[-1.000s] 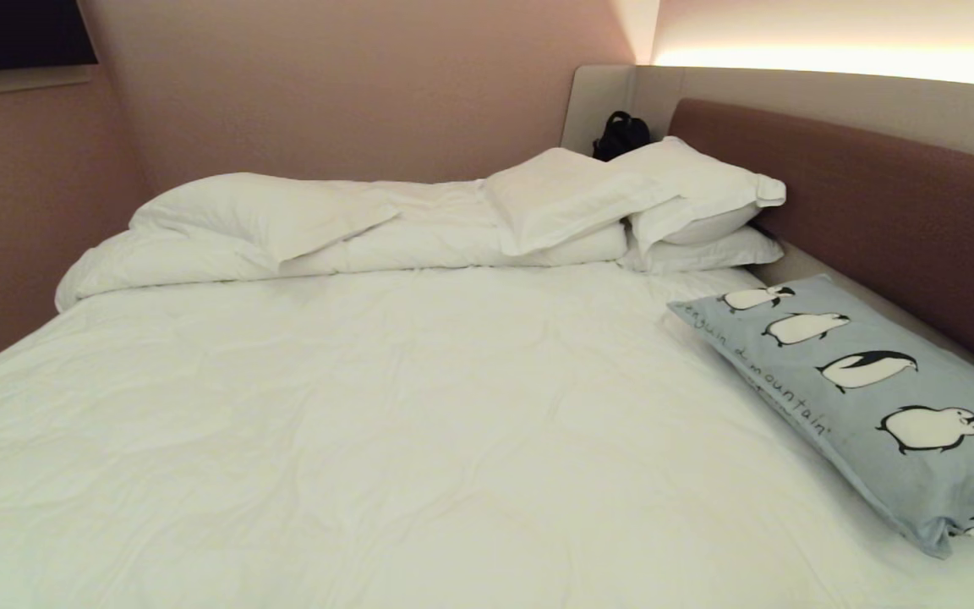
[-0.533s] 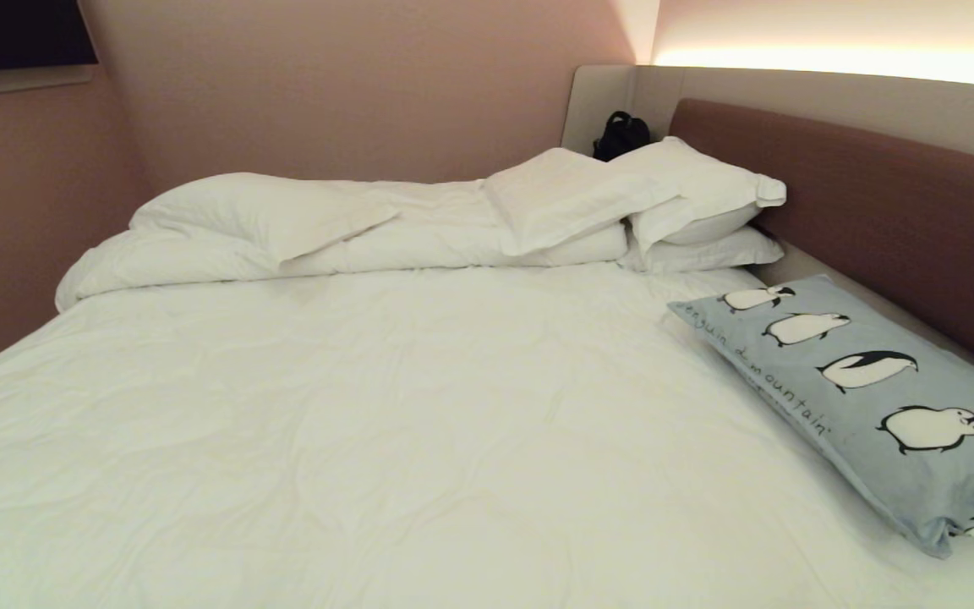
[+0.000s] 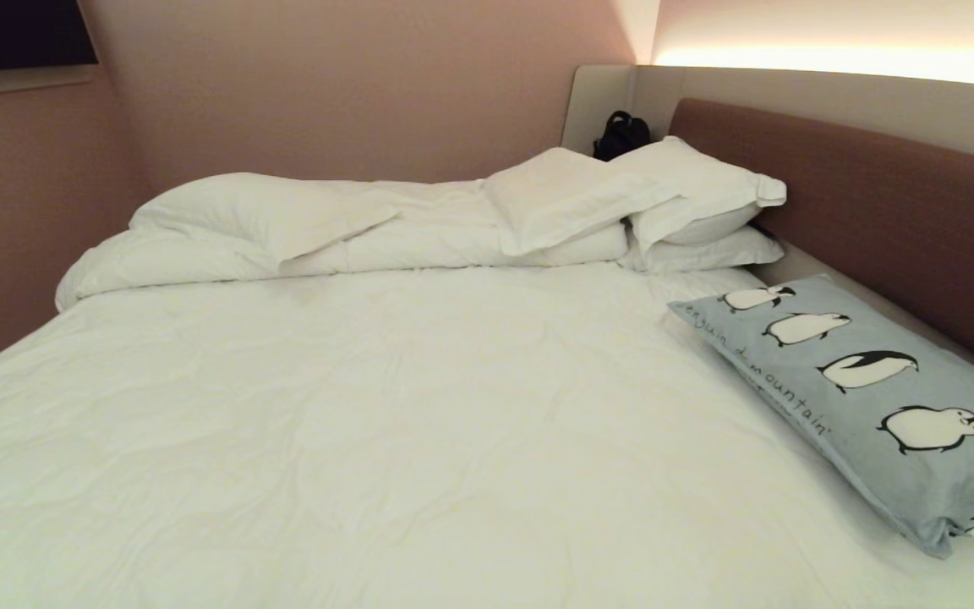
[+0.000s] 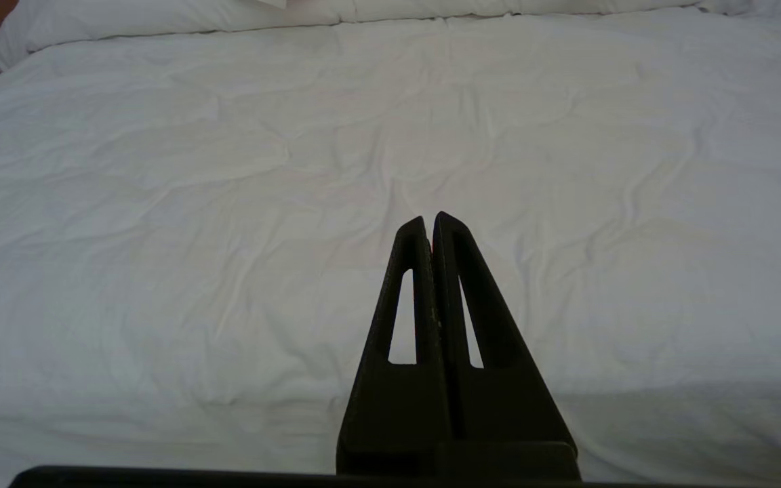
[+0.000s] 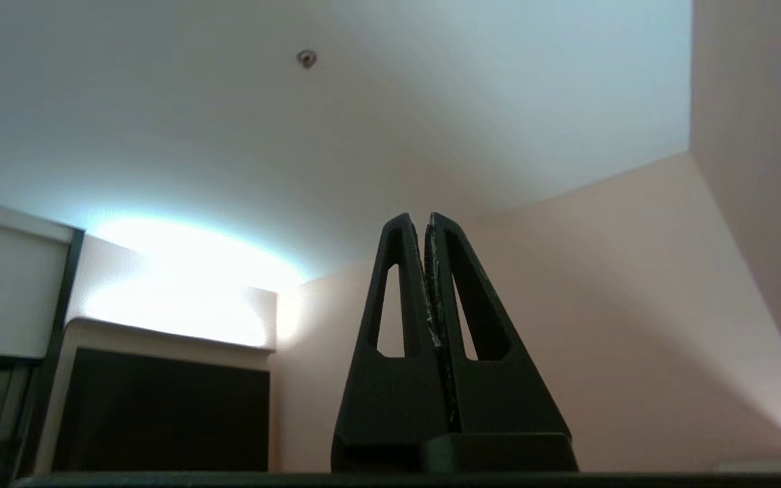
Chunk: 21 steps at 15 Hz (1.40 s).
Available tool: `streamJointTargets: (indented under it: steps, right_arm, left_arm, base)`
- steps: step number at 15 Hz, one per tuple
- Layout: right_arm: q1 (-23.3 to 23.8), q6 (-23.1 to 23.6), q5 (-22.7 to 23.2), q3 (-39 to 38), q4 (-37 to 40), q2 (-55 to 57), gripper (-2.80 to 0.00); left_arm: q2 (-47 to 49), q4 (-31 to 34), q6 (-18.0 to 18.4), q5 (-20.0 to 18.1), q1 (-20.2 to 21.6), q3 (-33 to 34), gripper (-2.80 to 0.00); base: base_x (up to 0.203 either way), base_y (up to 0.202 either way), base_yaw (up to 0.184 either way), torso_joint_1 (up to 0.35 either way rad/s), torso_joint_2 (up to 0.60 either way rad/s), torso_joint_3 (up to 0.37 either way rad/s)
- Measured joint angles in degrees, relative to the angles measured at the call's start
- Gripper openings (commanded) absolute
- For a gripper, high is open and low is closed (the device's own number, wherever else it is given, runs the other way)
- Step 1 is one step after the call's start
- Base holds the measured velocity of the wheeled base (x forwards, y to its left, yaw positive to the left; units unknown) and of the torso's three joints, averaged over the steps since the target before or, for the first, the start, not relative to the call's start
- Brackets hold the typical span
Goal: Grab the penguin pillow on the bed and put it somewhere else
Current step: Pick up the pillow
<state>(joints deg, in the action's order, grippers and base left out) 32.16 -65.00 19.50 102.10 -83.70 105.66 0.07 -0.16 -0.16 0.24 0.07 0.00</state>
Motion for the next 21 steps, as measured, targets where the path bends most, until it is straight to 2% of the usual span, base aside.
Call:
streamJointTargets:
  steps: [4, 8, 12, 16, 21]
  right_arm:
    - [-0.91, 4.23, -4.51, 0.35, 2.2, 0.0, -2.8]
    - [-2.41, 12.3, -8.25, 0.41, 3.97, 0.0, -2.8]
    - [-4.44, 24.48, -12.56, 0.35, 4.81, 0.13, -2.8]
    - [-6.27, 39.59, -17.0, 0.44, 5.42, 0.02, -2.8]
    - [-9.62, 55.6, -24.97, 0.03, 10.89, -0.41, -2.8]
  left_arm:
    - [0.0, 0.0, 0.0, 0.0, 0.0, 0.0, -2.8]
    - [0.0, 0.02, 0.02, -0.02, 0.0, 0.0, -2.8]
    - [0.0, 0.02, 0.0, 0.0, 0.0, 0.0, -2.8]
    - [0.0, 0.0, -0.01, -0.02, 0.0, 0.0, -2.8]
    - [0.0, 0.0, 0.0, -0.02, 0.0, 0.0, -2.8]
  base:
    - [0.0, 0.0, 0.0, 0.0, 0.0, 0.0]
    - [0.0, 0.0, 0.0, 0.0, 0.0, 0.0]
    - [0.0, 0.0, 0.0, 0.0, 0.0, 0.0]
    - [0.0, 0.0, 0.0, 0.0, 0.0, 0.0]
    - [0.0, 0.0, 0.0, 0.0, 0.0, 0.0]
